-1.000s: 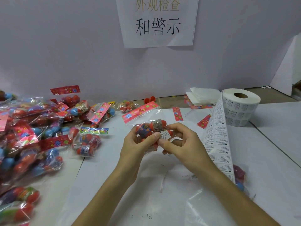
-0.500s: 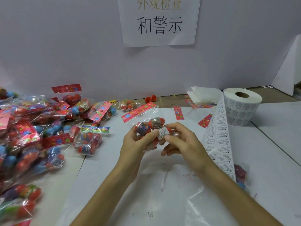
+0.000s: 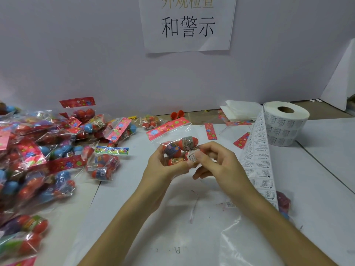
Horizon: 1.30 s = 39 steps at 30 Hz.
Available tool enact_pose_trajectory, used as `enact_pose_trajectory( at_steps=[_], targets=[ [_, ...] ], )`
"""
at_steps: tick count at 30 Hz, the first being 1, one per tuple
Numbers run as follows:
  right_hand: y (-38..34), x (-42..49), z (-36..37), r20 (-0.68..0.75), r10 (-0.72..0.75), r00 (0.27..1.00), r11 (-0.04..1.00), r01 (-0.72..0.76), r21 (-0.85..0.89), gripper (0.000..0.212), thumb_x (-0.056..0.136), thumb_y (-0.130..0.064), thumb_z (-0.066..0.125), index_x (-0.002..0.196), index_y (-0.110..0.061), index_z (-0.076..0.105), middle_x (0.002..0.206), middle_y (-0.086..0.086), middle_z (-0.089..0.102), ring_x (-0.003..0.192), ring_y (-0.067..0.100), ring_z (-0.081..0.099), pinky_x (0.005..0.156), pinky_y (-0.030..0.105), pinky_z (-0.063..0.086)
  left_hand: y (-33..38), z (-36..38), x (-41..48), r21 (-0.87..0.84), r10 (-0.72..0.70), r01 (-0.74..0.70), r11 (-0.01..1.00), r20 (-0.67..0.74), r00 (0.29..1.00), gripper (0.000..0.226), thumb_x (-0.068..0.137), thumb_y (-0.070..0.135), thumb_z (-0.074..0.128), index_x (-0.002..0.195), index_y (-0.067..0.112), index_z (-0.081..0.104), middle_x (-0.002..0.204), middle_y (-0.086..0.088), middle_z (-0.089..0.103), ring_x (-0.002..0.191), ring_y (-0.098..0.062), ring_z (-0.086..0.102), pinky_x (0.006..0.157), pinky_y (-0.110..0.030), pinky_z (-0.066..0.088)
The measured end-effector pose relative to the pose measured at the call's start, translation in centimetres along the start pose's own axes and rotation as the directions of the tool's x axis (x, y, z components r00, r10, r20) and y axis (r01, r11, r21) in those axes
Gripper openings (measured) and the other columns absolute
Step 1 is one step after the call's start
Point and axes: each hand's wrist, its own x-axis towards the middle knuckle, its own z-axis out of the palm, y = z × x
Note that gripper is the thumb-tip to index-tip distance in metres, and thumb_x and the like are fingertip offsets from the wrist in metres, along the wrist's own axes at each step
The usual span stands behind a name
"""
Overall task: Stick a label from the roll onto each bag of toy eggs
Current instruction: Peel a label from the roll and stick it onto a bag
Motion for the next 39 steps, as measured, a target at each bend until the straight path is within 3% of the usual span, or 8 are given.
enact_pose_trajectory(
  at_steps=[3,10,18,23,30,34,36,39],
  targets=[
    [-0.14,-0.05,-0.07,0.014,0.010,1.000,1.000,-0.010,-0.015,0.011,0.103,-0.022,0.055,0.105,-0.017,0.065,0.084,0.002,0.075,0.067,0.029,0.075,0.075,0.047,0.062,0.03,-0.17,0.11,-0.015,-0.013,0.013,1.000,-0.006,1.000,0.062,0.080,0.004,0.082,0.135,0.016,0.056,0.120,-0.014,0.072,0.108,-0.030,0.072,0.090,-0.036,0.061],
    [-0.23,-0.15,-0.05,-0.073,-0.029,0.997,0.996,0.022,-0.086,0.017,0.090,-0.030,0.075,0.096,-0.016,0.067,0.080,0.004,0.075,0.062,0.026,0.074,0.063,0.036,0.061,-0.26,0.27,-0.17,-0.004,0.055,-0.055,0.998,0.038,0.998,0.067,0.063,0.021,0.085,0.126,0.020,0.063,0.108,-0.006,0.077,0.100,-0.024,0.074,0.079,-0.029,0.060],
    [-0.32,-0.10,-0.21,-0.010,0.035,0.999,0.999,-0.035,-0.006,0.018,0.099,-0.023,0.064,0.093,-0.006,0.062,0.083,0.010,0.074,0.066,0.032,0.075,0.065,0.034,0.059,-0.09,-0.14,-0.11,-0.009,0.046,-0.045,0.999,0.089,0.995,0.072,0.065,0.017,0.082,0.134,0.014,0.061,0.117,-0.014,0.073,0.107,-0.031,0.072,0.086,-0.035,0.057],
    [-0.31,-0.21,-0.25,-0.042,-0.018,0.999,0.999,0.016,-0.045,0.014,0.098,-0.022,0.066,0.090,-0.011,0.066,0.081,0.007,0.073,0.064,0.031,0.074,0.066,0.038,0.060,0.06,0.28,-0.52,-0.011,0.039,-0.038,0.999,0.071,0.997,0.063,0.073,0.028,0.087,0.131,0.019,0.064,0.115,-0.010,0.075,0.107,-0.029,0.072,0.085,-0.035,0.058],
    [-0.23,-0.14,-0.03,0.006,-0.022,1.000,0.999,0.023,-0.050,0.016,0.102,-0.024,0.058,0.089,-0.017,0.065,0.078,0.005,0.074,0.065,0.025,0.074,0.061,0.023,0.055,0.06,0.06,-0.16,-0.118,-0.030,0.032,0.992,0.021,0.999,0.061,0.073,0.026,0.079,0.130,0.012,0.064,0.115,-0.014,0.075,0.107,-0.033,0.073,0.081,-0.032,0.056],
    [-0.12,-0.15,0.07,0.023,-0.022,1.000,0.997,0.023,-0.076,0.014,0.100,-0.029,0.062,0.095,-0.017,0.064,0.083,0.004,0.075,0.067,0.024,0.075,0.064,0.028,0.056,0.07,-0.02,-0.10,-0.104,-0.015,0.011,0.995,-0.033,0.999,0.066,0.067,0.028,0.087,0.127,0.015,0.064,0.109,-0.009,0.077,0.101,-0.028,0.075,0.075,-0.025,0.058],
    [-0.17,-0.22,0.07,0.020,-0.043,0.999,0.994,0.044,-0.104,0.013,0.097,-0.029,0.066,0.096,-0.016,0.064,0.085,0.003,0.074,0.067,0.024,0.075,0.065,0.030,0.057,0.01,-0.13,-0.16,-0.118,-0.022,0.022,0.993,0.003,1.000,0.064,0.071,0.024,0.090,0.129,0.015,0.065,0.113,-0.011,0.076,0.104,-0.029,0.074,0.082,-0.031,0.058],
    [-0.31,-0.31,-0.05,0.048,-0.047,0.998,0.994,0.051,-0.094,0.006,0.099,-0.023,0.064,0.099,-0.017,0.064,0.087,0.002,0.074,0.068,0.024,0.075,0.068,0.033,0.060,-0.08,-0.18,-0.32,-0.179,-0.042,0.053,0.982,0.067,0.997,0.057,0.078,0.027,0.077,0.132,0.013,0.065,0.118,-0.015,0.074,0.105,-0.027,0.072,0.088,-0.035,0.055]
  ],
)
